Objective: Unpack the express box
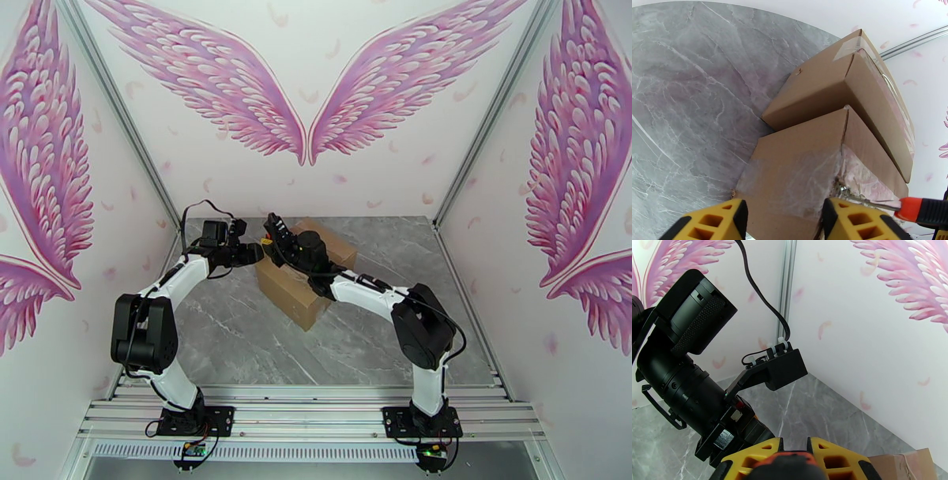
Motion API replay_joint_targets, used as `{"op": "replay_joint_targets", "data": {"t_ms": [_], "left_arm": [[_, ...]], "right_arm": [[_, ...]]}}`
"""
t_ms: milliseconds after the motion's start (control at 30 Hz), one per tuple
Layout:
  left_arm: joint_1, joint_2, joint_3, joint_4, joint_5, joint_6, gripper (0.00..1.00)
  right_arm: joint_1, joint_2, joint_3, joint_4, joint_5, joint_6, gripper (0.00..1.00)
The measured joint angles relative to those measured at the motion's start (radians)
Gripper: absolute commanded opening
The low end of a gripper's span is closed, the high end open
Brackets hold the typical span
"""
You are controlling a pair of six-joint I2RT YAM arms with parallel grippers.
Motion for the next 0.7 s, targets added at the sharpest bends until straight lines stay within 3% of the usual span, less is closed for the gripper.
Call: {"op": "replay_joint_targets", "data": {"t_ms": [700], "left_arm": [[-0.004, 0.000, -0.009, 0.023, 0.008, -0.001, 0.49]], "right_arm": [[-0.006, 0.019, 0.000, 0.034, 0.021, -0.022, 0.00]]}}
